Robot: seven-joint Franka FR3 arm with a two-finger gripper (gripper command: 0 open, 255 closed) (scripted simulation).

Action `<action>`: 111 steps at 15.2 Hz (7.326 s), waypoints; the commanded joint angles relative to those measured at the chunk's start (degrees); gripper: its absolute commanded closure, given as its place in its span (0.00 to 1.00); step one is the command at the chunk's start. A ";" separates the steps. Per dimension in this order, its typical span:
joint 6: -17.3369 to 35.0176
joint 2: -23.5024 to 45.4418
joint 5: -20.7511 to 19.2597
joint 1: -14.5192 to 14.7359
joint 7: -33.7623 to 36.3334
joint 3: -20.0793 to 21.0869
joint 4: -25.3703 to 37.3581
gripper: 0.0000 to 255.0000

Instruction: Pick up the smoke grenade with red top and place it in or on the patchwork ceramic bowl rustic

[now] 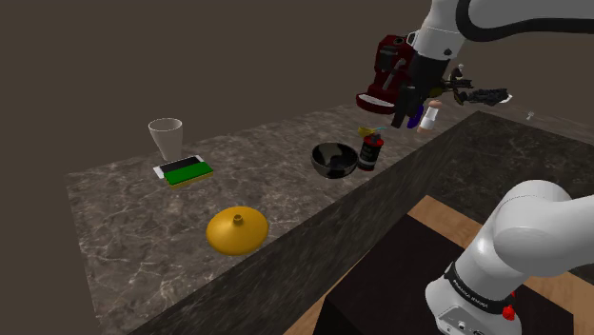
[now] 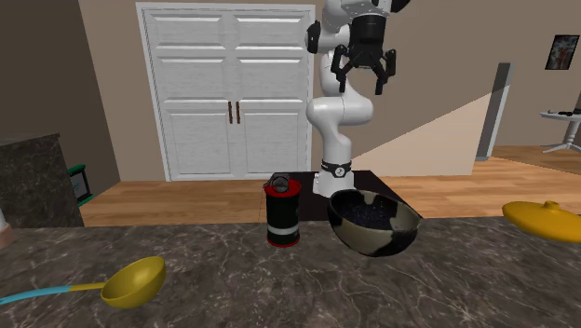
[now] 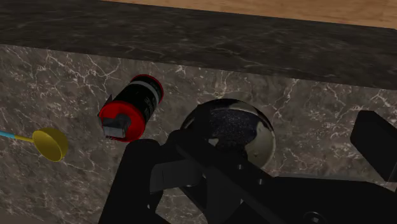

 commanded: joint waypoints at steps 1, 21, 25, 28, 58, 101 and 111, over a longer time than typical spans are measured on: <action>0.00 0.00 0.00 0.00 0.00 0.00 0.00 0.00; 13.52 45.60 -7.66 -6.54 -2.45 -8.15 21.63 0.00; 13.69 53.20 -7.86 -7.67 -3.05 -9.22 27.50 0.00; 15.93 53.70 -8.00 -7.95 -2.98 -9.43 25.81 0.00; 13.67 52.21 -8.16 -8.15 -3.87 -9.66 26.75 1.00; -13.50 52.64 -5.03 2.20 9.81 -0.37 50.77 1.00; -5.78 52.09 -5.04 2.08 11.11 -0.42 42.39 1.00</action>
